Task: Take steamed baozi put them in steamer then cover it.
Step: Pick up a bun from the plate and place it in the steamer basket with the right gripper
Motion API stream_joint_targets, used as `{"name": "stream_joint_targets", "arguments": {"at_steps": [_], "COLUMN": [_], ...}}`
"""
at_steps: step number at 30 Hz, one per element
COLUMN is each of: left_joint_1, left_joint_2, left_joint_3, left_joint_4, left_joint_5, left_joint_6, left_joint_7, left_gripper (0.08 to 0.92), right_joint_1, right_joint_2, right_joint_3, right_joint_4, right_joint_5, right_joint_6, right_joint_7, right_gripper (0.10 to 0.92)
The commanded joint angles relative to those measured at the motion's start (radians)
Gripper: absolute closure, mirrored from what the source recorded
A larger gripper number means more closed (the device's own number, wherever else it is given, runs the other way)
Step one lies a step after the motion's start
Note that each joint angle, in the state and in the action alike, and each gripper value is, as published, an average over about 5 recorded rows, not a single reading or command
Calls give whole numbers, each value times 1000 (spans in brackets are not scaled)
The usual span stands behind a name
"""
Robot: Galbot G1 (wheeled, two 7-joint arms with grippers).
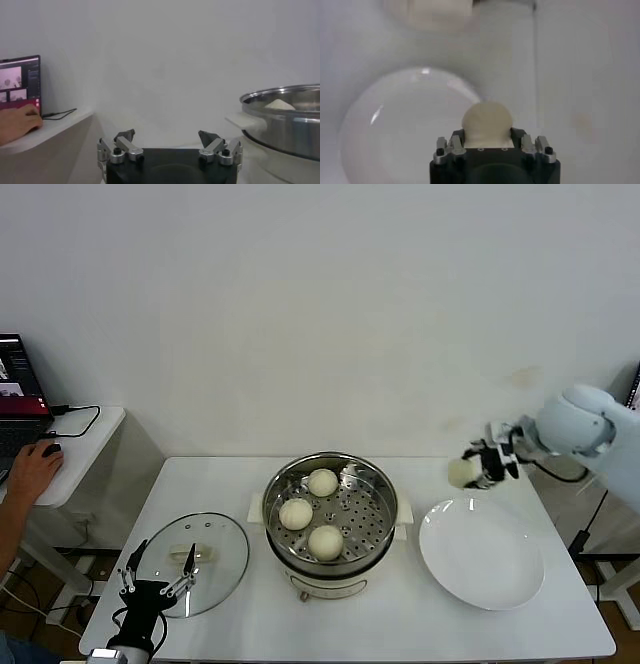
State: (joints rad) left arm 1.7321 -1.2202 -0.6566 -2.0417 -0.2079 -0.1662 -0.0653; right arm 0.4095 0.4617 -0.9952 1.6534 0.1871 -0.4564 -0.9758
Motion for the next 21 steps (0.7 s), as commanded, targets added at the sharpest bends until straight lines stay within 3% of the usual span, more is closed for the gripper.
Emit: {"name": "stream_joint_targets", "arguments": {"at_steps": [1,6,21], "left_joint_1": [1,0,-11], "left_joint_2": [-2,-14,-32], "left_joint_3": [2,2,-7], "left_joint_4": [-3,-5,10], "left_joint_5": [0,1,4], "left_joint_6": [0,0,-1], "left_joint_7": [0,0,-1], "left_gripper": [177,177,177], "right_joint_1": [352,298,157], "right_joint_2": [189,309,440], "right_joint_3": [-303,-291,-319], "right_joint_4": [170,144,20], "right_joint_5": [436,514,382], "right_joint_6": [-234,-270,-272], "right_joint_7": [158,238,243], "right_gripper": [448,448,442]}}
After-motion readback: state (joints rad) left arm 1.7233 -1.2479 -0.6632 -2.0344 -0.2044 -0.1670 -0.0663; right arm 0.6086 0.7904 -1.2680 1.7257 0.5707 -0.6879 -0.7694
